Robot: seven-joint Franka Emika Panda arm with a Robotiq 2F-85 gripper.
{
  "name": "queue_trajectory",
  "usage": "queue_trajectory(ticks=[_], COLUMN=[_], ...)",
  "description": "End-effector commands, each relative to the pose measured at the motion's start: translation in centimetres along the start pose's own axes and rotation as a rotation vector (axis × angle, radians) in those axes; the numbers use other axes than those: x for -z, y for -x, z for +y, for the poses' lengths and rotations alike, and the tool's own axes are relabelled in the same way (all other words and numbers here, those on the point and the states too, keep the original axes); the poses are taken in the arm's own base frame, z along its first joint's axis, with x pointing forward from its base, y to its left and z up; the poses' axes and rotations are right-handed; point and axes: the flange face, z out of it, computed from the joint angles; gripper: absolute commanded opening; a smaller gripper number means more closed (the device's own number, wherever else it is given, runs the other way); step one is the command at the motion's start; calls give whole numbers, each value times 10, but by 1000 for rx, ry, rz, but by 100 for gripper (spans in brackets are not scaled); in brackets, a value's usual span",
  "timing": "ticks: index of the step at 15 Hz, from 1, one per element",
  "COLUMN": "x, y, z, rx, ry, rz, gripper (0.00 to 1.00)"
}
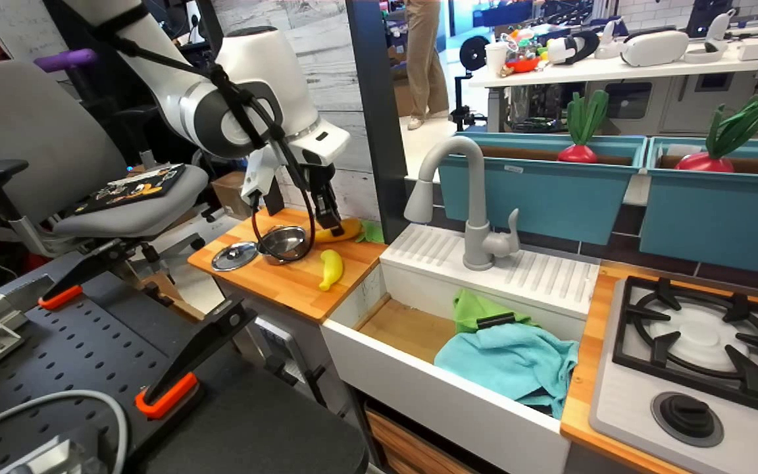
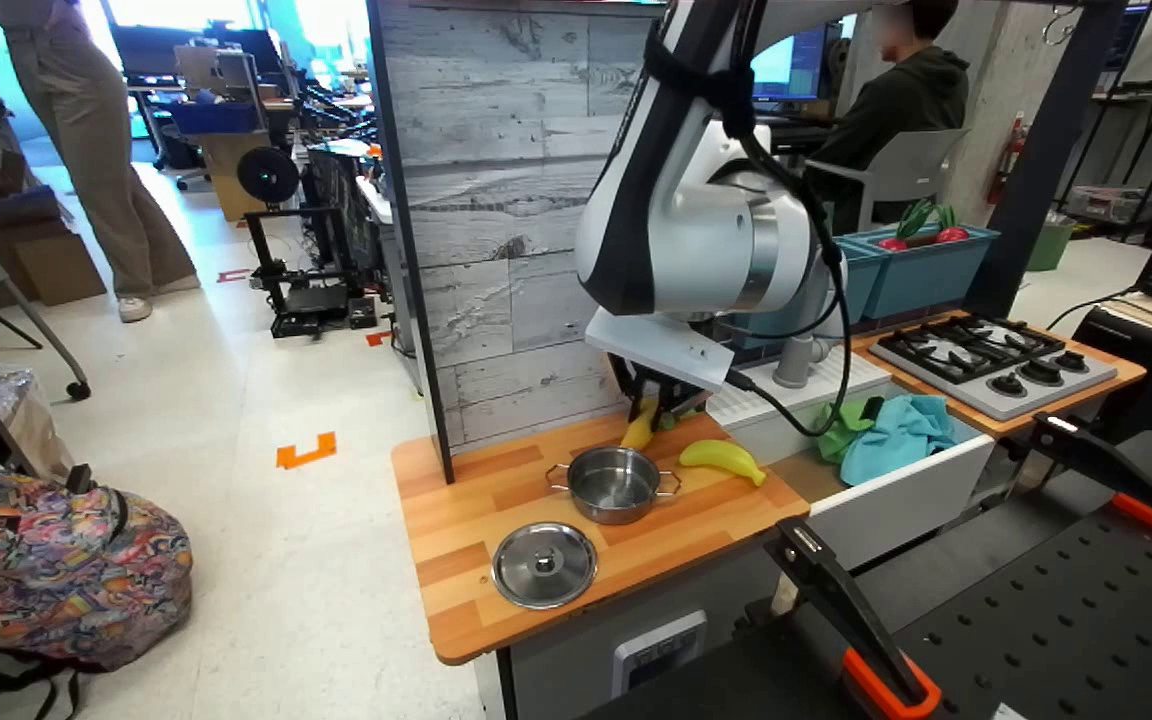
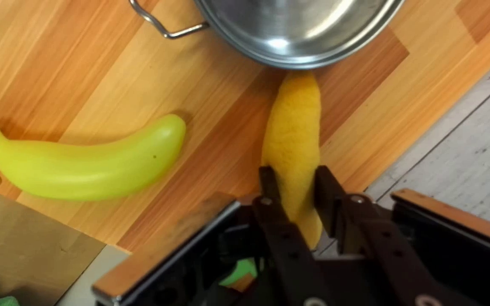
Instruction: Put the carrot plushie on the table
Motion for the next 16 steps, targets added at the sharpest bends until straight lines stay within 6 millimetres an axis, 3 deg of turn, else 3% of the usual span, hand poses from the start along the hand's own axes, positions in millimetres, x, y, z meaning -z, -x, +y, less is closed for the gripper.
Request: queue_trajectory(ticks=[1, 7, 12, 16], x=[-5, 8, 43, 75], y=[-6, 10, 47, 93], z=[-4, -8, -15, -15], rx=[23, 97, 229, 383], ry=[-3, 3, -9, 5], rz=[-40, -34, 4, -47], gripper=[45, 98, 100, 100])
